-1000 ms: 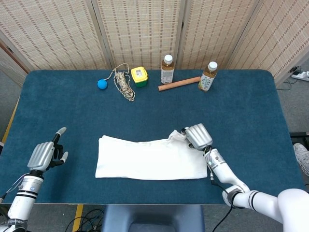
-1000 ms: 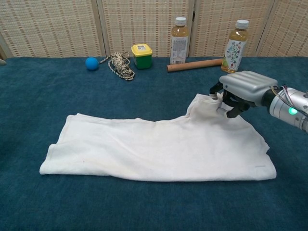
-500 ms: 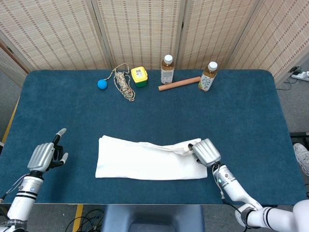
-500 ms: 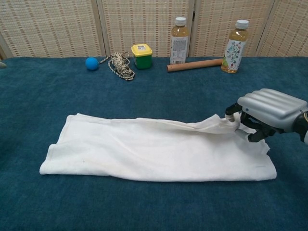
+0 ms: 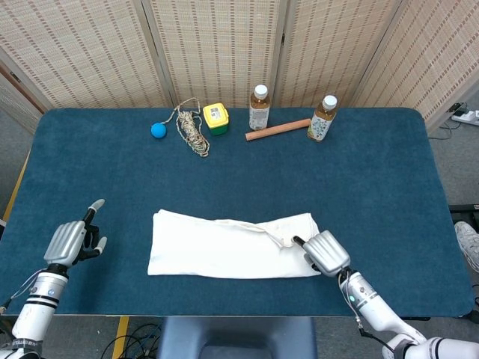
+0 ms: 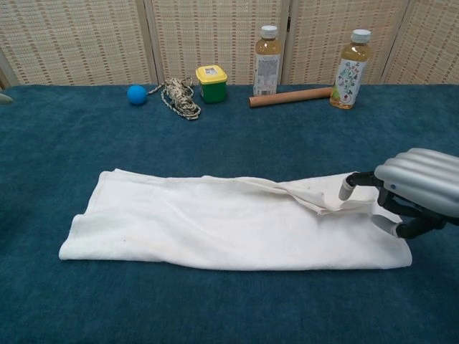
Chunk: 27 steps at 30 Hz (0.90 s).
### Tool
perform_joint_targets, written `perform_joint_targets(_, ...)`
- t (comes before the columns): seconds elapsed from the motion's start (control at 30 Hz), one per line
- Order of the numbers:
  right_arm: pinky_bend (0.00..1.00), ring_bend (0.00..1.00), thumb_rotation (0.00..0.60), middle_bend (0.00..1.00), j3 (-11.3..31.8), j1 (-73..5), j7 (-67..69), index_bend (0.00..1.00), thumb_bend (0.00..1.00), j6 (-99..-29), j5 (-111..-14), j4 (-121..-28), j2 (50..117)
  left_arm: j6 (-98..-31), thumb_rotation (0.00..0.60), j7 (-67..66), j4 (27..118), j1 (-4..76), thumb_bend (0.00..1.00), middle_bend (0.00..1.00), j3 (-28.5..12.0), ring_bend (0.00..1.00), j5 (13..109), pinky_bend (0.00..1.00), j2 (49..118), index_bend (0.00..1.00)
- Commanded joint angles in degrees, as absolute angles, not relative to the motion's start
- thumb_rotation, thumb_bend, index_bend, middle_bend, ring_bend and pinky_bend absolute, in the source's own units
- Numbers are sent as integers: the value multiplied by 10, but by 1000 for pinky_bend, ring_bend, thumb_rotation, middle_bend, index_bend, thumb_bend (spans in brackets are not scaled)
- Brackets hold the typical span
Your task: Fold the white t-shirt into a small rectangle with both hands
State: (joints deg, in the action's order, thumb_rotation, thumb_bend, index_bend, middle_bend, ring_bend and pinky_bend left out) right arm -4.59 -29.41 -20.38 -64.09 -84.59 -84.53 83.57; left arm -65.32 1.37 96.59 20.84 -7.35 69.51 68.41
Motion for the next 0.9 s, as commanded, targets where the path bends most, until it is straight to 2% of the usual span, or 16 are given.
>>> perform_joint_targets(0.03, 1000, 944, 600, 916, -53, -283, -194, 268, 485, -652, -859, -866, 817, -654, 600, 14, 964, 209, 454, 784, -74, 733, 695, 970, 684, 0)
perform_joint_targets(0.17, 1000, 944, 600, 915, -40, -272, -179, 272, 485, -679, -865, -879, 804, -657, 600, 12, 953, 210, 454, 784, -74, 733, 705, 970, 685, 0)
perform_joint_targets(0.27, 1000, 944, 600, 915, -26, -266, -171, 282, 485, -705, -874, -896, 786, -662, 600, 23, 926, 214, 454, 776, -65, 726, 747, 968, 686, 8)
perform_joint_targets(0.37, 1000, 944, 600, 915, -14, -259, -169, 308, 485, -730, -878, -913, 766, -662, 600, 37, 889, 222, 425, 746, -54, 697, 792, 962, 691, 113)
perform_joint_targets(0.47, 1000, 944, 600, 915, -1, -250, -169, 372, 485, -748, -875, -935, 739, -672, 600, 40, 824, 234, 332, 716, -34, 662, 857, 945, 707, 253)
perform_joint_targets(0.57, 1000, 944, 600, 915, 5, -241, -168, 380, 485, -762, -873, -949, 720, -689, 600, 46, 761, 245, 264, 713, -25, 655, 901, 936, 733, 313)
perform_joint_targets(0.9, 1000, 944, 600, 916, 5, -210, -168, 380, 485, -790, -883, -981, 688, -750, 600, 151, 522, 297, 167, 718, 21, 655, 1028, 927, 841, 350)
